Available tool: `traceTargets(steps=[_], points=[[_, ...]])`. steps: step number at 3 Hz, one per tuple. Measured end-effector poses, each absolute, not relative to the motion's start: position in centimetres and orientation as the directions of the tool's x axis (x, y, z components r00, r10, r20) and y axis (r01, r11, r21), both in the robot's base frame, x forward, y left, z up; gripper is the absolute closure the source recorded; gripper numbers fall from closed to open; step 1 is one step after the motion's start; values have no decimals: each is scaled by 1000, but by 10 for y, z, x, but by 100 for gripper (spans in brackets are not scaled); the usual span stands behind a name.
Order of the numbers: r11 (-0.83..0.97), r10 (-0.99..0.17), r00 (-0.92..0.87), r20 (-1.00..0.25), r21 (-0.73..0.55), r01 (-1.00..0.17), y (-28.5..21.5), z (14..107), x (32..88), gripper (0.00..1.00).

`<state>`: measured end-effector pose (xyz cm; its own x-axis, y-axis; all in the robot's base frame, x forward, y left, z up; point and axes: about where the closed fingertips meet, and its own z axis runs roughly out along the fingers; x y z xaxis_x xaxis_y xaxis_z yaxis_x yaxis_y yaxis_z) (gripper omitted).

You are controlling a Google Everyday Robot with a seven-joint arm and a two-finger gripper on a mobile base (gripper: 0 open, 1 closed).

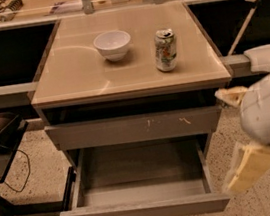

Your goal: Close middle drawer

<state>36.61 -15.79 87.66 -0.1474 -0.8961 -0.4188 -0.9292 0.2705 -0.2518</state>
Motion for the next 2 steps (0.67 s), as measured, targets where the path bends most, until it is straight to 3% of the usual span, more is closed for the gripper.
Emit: traceTargets(steps=[1,2], points=[[284,-860,-159,-485,-197,-938,-129,800,353,0],[318,-848,-238,-474,-95,-943,-124,696,339,0]])
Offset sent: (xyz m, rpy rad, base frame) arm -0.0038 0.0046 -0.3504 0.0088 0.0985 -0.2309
